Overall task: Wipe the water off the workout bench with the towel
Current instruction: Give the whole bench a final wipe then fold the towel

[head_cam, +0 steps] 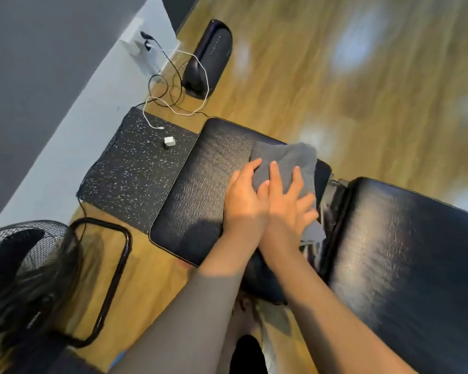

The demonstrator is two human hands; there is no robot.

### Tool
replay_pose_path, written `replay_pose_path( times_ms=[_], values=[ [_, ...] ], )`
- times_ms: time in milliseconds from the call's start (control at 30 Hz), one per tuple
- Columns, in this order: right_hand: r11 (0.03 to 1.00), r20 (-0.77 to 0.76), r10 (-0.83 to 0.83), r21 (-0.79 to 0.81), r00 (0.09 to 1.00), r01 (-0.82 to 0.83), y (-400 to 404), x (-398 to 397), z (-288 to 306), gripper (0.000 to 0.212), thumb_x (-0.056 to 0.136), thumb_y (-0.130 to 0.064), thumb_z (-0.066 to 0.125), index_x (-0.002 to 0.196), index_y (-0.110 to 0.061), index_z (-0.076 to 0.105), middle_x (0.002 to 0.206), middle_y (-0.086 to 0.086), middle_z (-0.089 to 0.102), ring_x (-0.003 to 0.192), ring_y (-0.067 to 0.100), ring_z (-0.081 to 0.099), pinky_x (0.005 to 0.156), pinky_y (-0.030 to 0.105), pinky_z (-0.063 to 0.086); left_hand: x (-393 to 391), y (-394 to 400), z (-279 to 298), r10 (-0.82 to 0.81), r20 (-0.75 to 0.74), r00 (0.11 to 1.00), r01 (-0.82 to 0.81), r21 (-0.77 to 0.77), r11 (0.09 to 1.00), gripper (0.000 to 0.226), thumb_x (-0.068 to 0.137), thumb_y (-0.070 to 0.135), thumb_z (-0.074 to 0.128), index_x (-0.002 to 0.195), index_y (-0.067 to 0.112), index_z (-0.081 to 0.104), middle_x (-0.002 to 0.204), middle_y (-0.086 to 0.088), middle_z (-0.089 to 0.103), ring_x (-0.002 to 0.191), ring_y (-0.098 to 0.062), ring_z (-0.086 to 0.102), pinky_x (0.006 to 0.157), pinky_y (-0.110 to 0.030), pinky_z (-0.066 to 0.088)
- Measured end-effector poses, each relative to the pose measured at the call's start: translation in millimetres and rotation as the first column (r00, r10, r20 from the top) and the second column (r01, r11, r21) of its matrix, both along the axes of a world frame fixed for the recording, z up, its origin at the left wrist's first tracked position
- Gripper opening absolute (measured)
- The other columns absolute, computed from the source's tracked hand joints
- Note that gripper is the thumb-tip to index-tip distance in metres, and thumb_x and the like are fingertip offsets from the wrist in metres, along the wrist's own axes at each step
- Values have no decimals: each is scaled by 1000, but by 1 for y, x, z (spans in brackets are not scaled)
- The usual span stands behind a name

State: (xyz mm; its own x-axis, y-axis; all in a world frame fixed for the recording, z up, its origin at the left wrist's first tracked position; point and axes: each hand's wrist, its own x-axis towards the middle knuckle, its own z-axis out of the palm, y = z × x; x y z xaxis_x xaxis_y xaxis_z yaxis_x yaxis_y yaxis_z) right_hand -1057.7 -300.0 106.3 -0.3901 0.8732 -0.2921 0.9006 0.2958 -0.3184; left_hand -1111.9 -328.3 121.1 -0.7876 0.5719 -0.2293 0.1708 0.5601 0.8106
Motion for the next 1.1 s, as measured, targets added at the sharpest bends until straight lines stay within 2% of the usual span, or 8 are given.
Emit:
replay_pose_path(
  times_ms=[200, 300, 400, 500, 633, 800, 933, 1100],
  values=[
    [939, 51, 331, -113, 942, -324, -27, -83, 7, 63, 99, -54, 35, 151, -52, -1, 165, -1, -14, 140, 45, 13, 107, 58, 23, -76, -50, -5, 321, 51, 946, -320, -36, 947, 44, 93, 14, 63, 136, 24, 57, 106, -4, 59, 94, -28, 62, 95, -41, 50],
    [919, 13, 393, 36, 920, -393, -61, -94, 0, 56, 99, -53, 44, 150, -48, 22, 166, 6, 10, 133, 49, 29, 99, 59, 32, -82, -87, -2, 383, 136, 914, -393, 54, 918, 44, 96, 11, 61, 139, 19, 53, 100, 2, 56, 93, -26, 60, 88, -32, 51],
    [878, -6, 456, 168, 890, -448, -89, -83, -3, 53, 90, -47, 63, 141, -40, 49, 154, 12, 40, 117, 51, 49, 86, 59, 44, -71, -117, -3, 436, 220, 872, -455, 39, 890, 52, 100, 10, 55, 149, 23, 43, 130, -15, 58, 110, -20, 62, 89, -18, 46],
    [846, 14, 514, 158, 858, -509, -104, -61, -8, 56, 89, -51, 63, 141, -41, 47, 154, 11, 40, 117, 54, 50, 87, 61, 44, -49, -138, -14, 495, 180, 850, -503, -4, 864, 55, 99, 13, 58, 146, 36, 40, 116, -6, 59, 82, -10, 59, 88, -19, 49],
    [825, 5, 549, 154, 836, -543, -111, -28, -5, 51, 91, -56, 47, 139, -38, 49, 152, 12, 41, 114, 54, 51, 85, 59, 43, -12, -148, -17, 518, 107, 849, -520, -12, 854, 58, 95, 14, 58, 140, 42, 36, 119, -11, 57, 96, -25, 62, 99, -49, 50],
    [816, 18, 559, 165, 829, -554, -94, 17, 0, 50, 92, -56, 48, 139, -38, 47, 152, 11, 39, 116, 54, 49, 86, 60, 43, 36, -127, -11, 551, 133, 824, -561, 57, 826, 56, 88, 24, 57, 143, 25, 46, 107, 7, 51, 108, -33, 62, 101, -47, 50],
    [794, 80, 571, 200, 817, -575, -62, 57, -2, 52, 89, -58, 53, 136, -37, 50, 150, 13, 44, 112, 55, 51, 83, 62, 44, 76, -97, -14, 546, 91, 833, -550, 34, 834, 54, 92, 1, 65, 142, 13, 50, 101, -3, 48, 91, -32, 62, 95, -41, 50],
    [812, 205, 487, 253, 849, -526, -11, 127, -3, 49, 92, -50, 44, 138, -34, 49, 149, 14, 45, 114, 53, 49, 83, 58, 43, 137, -48, -6, 260, -189, 947, -279, -82, 957, 57, 92, 13, 63, 147, 18, 49, 155, -6, 35, 137, -22, 36, 114, -33, 29]
  ],
)
